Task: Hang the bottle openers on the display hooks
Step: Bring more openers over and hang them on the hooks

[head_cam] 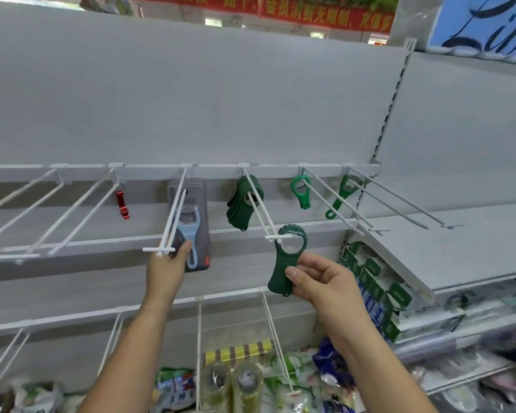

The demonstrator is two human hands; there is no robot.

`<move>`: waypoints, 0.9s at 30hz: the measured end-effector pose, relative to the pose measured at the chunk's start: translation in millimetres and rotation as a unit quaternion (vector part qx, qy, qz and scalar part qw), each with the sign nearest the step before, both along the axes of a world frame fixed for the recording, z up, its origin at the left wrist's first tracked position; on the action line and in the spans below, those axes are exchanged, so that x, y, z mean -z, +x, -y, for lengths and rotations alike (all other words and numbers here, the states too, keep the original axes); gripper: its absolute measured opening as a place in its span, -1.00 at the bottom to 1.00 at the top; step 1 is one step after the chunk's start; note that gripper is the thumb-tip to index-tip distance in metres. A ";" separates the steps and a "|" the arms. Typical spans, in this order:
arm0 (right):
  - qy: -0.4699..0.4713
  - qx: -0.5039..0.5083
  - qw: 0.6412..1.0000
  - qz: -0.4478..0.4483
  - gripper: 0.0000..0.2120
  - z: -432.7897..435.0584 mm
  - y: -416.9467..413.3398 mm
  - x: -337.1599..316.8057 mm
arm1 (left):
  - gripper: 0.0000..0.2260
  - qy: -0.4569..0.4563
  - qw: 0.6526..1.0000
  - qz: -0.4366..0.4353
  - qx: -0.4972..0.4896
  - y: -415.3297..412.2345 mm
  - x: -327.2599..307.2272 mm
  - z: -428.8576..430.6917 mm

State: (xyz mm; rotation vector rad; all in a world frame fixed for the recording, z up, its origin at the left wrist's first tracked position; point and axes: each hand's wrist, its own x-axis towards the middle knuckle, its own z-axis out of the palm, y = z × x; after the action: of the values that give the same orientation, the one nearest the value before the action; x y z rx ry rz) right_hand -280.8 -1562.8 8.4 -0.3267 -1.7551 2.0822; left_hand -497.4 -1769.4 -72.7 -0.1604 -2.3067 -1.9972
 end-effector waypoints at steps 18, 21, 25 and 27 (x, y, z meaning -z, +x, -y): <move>-0.022 -0.049 0.998 -0.038 -0.76 13.4 3.8 11.0 | -0.68 0.020 0.996 0.008 -0.087 86.2 7.4 52.5; -0.026 -0.052 0.997 -0.048 -0.75 14.8 5.4 11.4 | -0.81 0.022 0.997 0.005 -0.067 103.1 8.5 52.7; -0.030 -0.063 0.996 -0.061 -0.69 17.6 9.8 12.1 | -0.83 0.044 0.998 0.008 -0.042 127.8 8.2 46.9; -0.033 -0.070 0.995 -0.059 -0.71 18.8 10.6 12.2 | -0.83 0.046 0.998 0.007 -0.034 138.4 7.7 44.4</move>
State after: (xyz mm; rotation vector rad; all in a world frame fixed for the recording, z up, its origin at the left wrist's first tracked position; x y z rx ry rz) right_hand -270.2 -1581.6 -3.8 -0.0981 -1.6868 2.2113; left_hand -359.0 -1813.8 -80.4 -0.0607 -2.1902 -2.0725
